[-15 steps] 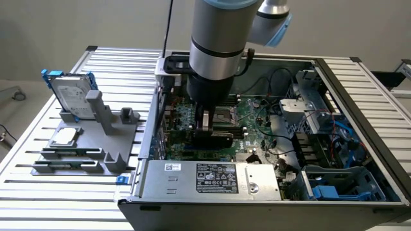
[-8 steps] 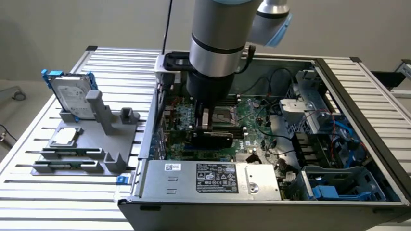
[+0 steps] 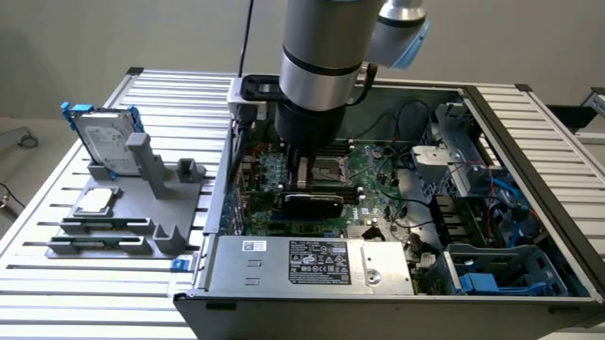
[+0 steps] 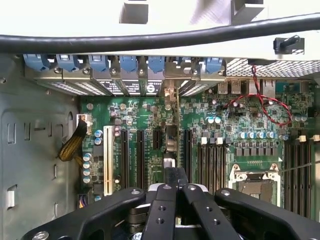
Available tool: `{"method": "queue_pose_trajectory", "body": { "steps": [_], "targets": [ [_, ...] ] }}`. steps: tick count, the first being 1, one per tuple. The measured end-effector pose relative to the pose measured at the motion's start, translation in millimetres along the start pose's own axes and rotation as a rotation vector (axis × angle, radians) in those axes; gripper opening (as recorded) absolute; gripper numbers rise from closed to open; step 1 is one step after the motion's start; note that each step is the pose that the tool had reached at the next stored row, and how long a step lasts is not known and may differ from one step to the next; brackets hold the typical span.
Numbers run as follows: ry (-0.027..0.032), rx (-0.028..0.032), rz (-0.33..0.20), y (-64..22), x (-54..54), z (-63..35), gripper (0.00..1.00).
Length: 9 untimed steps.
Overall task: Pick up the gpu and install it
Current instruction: 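Insert the gpu into the slot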
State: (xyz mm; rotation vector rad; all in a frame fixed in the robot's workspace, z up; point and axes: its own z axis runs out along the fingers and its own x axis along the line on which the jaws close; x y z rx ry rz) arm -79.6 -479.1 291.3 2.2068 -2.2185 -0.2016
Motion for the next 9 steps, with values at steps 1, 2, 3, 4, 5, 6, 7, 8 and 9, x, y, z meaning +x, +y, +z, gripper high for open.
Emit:
{"method": "queue_pose_trajectory", "body": {
  "steps": [1, 2, 3, 4, 5, 6, 7, 8, 9],
  "targets": [
    [-0.0001, 0.0000, 0.000, -0.3, -0.1, 0.0, 0.11],
    [-0.0001, 0.0000, 0.000, -0.7, -0.2, 0.0, 0.11],
    [-0.0003, 0.0001, 0.000, -0.8, -0.4, 0.2, 0.11],
    [-0.0002, 0.0001, 0.000, -1.0, -0.6, 0.3, 0.11],
    [-0.0001, 0.0001, 0.000, -1.2, -0.7, 0.3, 0.11],
    [0.0000, 0.0000, 0.000, -1.5, -0.9, 0.3, 0.11],
    [0.0000, 0.0000, 0.000, -1.7, -1.1, 0.4, 0.11],
    [0.0000, 0.0000, 0.000, -1.8, -1.3, 0.4, 0.11],
    [0.0001, 0.0000, 0.000, -1.9, -1.3, 0.3, 0.11]
  ]
}}
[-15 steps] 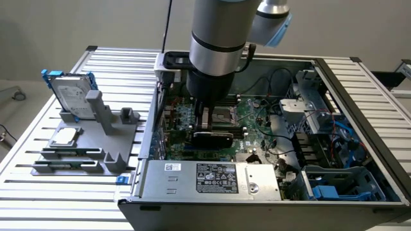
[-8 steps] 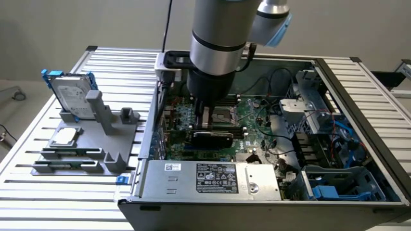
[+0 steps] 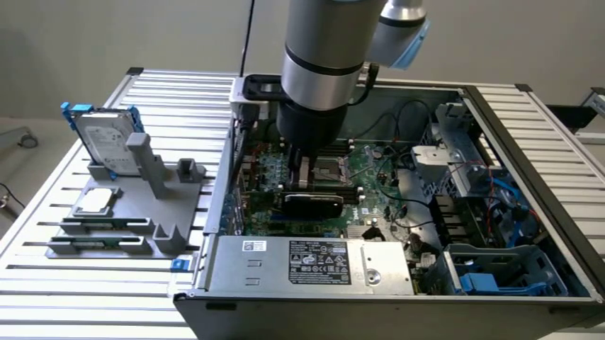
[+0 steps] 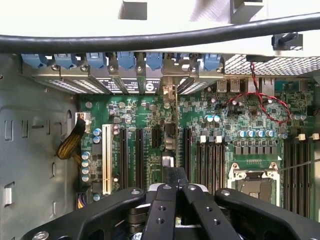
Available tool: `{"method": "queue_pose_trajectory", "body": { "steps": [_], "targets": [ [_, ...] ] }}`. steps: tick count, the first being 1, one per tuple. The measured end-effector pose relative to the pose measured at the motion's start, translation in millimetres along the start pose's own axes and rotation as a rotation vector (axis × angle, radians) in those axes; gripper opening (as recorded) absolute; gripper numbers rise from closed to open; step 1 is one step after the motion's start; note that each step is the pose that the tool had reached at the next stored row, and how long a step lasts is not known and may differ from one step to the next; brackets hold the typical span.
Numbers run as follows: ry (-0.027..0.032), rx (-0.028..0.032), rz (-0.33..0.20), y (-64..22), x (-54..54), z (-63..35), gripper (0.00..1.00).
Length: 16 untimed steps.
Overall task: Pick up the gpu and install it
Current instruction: 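Insert the gpu into the slot, then press down on the gpu until it lock into place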
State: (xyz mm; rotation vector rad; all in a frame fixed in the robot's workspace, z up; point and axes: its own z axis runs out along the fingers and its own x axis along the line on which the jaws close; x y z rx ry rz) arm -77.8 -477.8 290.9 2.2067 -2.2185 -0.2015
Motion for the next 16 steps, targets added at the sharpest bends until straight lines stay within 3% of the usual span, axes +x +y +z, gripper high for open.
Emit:
{"method": "queue_pose_trajectory", "body": {
  "steps": [16],
  "targets": [
    [-0.0003, -0.0003, -0.004, -0.5, 0.3, 4.3, 0.11]
  ]
}}
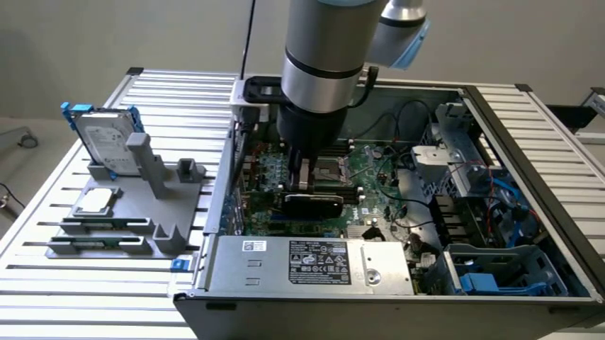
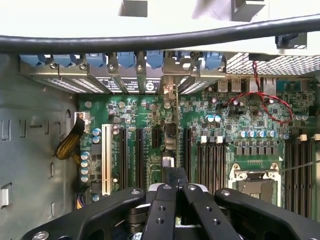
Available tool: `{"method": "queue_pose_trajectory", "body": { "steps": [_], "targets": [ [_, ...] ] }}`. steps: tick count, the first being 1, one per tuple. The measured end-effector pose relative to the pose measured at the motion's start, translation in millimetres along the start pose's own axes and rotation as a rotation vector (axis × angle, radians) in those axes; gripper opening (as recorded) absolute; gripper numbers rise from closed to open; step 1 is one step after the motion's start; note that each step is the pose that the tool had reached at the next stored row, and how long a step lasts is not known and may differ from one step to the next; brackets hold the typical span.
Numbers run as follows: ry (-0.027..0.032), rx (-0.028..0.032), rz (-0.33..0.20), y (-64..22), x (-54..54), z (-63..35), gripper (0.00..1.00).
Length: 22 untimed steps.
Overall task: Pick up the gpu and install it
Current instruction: 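Press down on the gpu until it lock into place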
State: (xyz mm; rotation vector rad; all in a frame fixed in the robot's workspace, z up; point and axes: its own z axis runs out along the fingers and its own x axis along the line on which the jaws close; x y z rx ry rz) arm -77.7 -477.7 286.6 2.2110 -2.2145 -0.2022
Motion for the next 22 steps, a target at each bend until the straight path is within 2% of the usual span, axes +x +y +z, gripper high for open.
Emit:
{"method": "queue_pose_trajectory", "body": {
  "steps": [5, 14, 22],
  "targets": [
    [-0.0039, -0.0001, -0.001, -0.2, -1.2, 3.6, 0.11],
    [-0.0156, -0.0012, -0.014, 0.6, -3.3, 7.0, 0.11],
    [-0.0158, -0.0020, -0.023, 2.4, -4.0, 10.8, 0.11]
  ]
}}
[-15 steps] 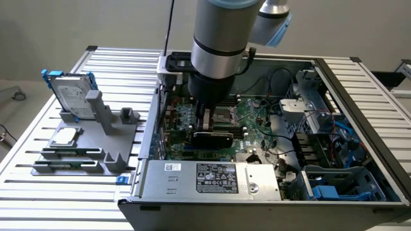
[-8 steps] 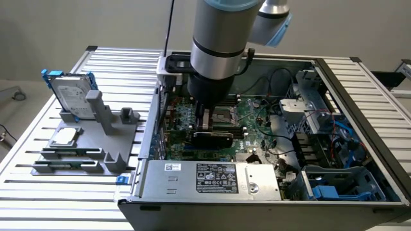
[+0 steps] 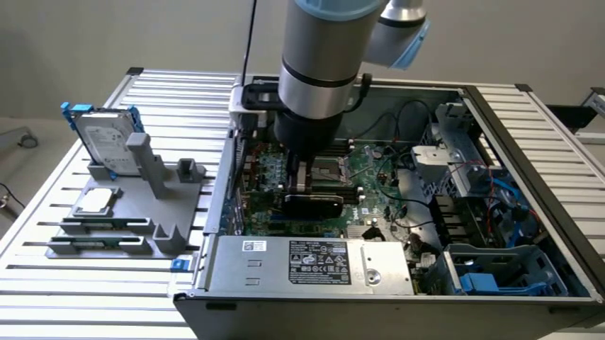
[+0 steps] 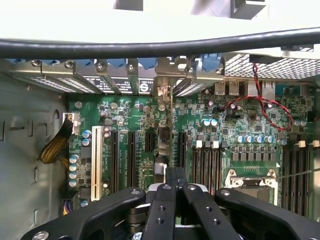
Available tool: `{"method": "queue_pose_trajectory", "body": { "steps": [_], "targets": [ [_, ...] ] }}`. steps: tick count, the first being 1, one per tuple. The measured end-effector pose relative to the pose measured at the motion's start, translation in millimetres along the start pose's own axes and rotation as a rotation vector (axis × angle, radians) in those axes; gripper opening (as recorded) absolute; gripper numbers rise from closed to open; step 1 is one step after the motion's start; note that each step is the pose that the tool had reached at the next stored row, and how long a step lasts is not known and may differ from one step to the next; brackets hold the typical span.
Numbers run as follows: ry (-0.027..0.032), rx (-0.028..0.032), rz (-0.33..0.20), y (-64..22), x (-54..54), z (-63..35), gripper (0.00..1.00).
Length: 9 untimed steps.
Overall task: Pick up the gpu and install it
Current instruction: 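Press down on the gpu until it lock into place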
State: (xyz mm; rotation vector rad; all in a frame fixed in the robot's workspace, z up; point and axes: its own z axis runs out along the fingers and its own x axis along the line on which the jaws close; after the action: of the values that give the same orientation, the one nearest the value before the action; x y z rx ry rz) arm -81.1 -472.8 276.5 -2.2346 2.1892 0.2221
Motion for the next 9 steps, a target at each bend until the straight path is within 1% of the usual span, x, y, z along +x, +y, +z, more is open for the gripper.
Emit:
{"method": "queue_pose_trajectory", "body": {
  "steps": [9],
  "targets": [
    [0.0011, -0.0008, -0.007, 0.8, -0.5, 3.5, 0.11]
  ]
}}
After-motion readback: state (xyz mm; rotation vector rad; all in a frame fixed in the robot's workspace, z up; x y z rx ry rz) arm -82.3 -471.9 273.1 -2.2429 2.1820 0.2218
